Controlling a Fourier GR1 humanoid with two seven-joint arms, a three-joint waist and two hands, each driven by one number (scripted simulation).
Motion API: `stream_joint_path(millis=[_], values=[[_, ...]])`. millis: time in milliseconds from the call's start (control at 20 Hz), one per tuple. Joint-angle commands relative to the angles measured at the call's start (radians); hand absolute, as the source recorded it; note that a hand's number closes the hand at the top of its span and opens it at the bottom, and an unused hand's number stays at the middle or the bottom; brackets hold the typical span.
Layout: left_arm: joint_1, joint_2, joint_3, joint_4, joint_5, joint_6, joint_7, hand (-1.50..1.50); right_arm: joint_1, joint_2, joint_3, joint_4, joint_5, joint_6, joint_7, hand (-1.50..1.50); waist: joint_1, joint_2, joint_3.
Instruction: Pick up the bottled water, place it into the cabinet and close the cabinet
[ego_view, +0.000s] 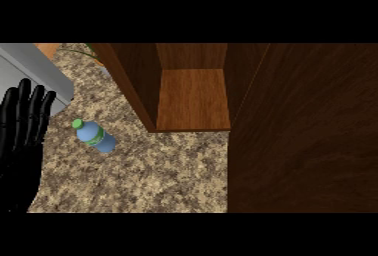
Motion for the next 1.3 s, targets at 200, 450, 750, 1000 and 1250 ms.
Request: stream_joint_path(millis=[200,450,750,1000,1250], values=[[-0.228,0.141,0.256,0.285,0.287,-0.157,-0.062,-1.50,0.126,0.063,0.093,-0.152,0.017,-0.008,0.049,-1.50,0.002,0.017,-0.001],[-0.177,0.134,0.292,0.326,0.472,-0.182,0.135,-1.50,0.230,0.009,0.196,-0.190,-0.170,0.178,0.103,-1.50,0.009,0.012,0.000],[-0.174,0.191,0.328,0.299,0.522,-0.194,0.205,-1.50,0.495,-0.027,0.228,-0.425,-0.216,0.238,0.125,-1.50,0.007,0.011,0.001],[-0.115,0.243,0.354,0.272,0.482,-0.192,0.260,-1.50,0.537,-0.030,0.256,-0.482,-0.188,0.231,0.128,-1.50,0.010,0.012,0.001],[-0.088,0.227,0.352,0.352,0.452,-0.210,0.232,-1.50,0.651,-0.019,0.342,-0.521,-0.126,0.226,0.064,-1.50,0.007,0.012,0.001]])
